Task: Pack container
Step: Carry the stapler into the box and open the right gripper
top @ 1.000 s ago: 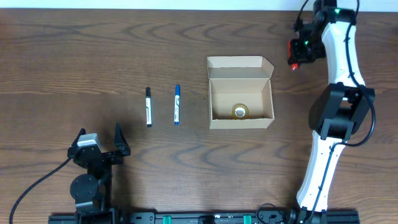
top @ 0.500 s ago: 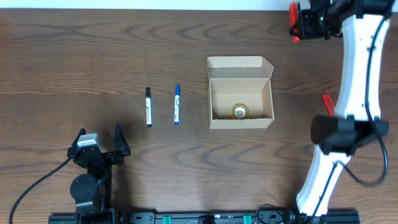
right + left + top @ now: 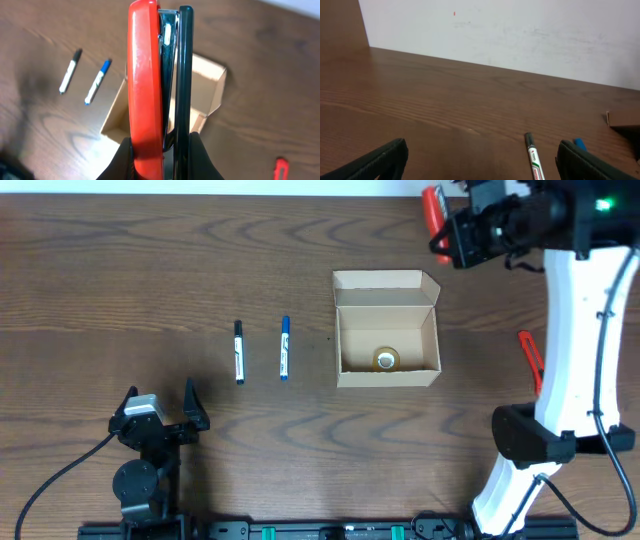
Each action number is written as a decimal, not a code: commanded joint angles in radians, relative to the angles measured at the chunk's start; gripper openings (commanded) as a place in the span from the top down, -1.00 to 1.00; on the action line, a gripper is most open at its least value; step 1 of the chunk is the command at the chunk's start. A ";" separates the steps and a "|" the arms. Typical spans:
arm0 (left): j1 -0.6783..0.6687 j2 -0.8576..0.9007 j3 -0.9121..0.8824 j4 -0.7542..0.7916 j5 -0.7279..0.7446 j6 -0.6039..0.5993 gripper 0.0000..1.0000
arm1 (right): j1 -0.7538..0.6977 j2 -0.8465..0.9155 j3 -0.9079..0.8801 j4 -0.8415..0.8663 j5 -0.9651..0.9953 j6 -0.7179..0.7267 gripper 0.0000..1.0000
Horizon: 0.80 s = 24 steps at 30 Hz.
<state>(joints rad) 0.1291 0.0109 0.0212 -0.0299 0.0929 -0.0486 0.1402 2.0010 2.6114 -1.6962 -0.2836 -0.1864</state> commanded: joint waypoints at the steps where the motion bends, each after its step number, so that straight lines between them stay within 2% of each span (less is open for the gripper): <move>1: 0.001 -0.007 -0.016 -0.038 0.008 0.003 -0.91 | 0.039 0.014 -0.082 -0.002 0.030 0.017 0.97; 14: 0.001 -0.007 -0.016 -0.038 0.008 0.003 -0.90 | 0.158 0.013 -0.432 0.044 0.095 0.049 0.97; 24: 0.001 -0.007 -0.016 -0.038 0.008 0.003 -0.91 | 0.219 0.013 -0.682 0.201 0.138 0.099 0.97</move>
<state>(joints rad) 0.1291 0.0109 0.0212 -0.0299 0.0933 -0.0486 0.3420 2.0075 1.9858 -1.5188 -0.1635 -0.1188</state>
